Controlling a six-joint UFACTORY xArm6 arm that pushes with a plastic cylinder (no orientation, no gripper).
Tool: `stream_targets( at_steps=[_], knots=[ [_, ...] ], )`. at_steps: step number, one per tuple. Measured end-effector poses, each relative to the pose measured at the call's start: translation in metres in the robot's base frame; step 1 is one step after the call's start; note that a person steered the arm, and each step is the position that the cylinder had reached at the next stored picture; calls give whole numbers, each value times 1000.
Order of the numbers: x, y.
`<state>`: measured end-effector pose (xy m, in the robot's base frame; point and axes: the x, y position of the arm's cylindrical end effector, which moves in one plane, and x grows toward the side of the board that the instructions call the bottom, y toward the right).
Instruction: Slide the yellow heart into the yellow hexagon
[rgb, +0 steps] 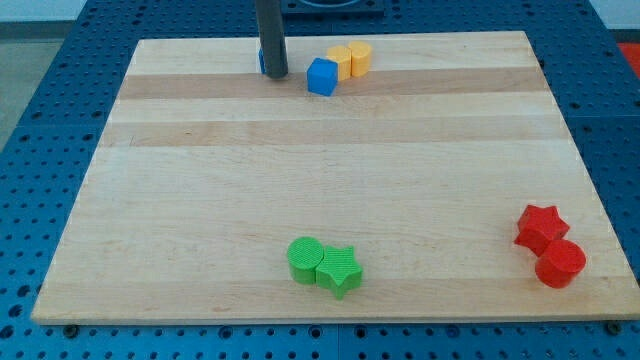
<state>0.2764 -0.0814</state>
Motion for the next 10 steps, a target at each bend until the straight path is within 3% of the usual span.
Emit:
stream_targets(
  at_steps=[2,4,7,8,10],
  knots=[
    [87,30],
    [24,129],
    [-8,132],
    [-15,158],
    [-72,175]
  ],
)
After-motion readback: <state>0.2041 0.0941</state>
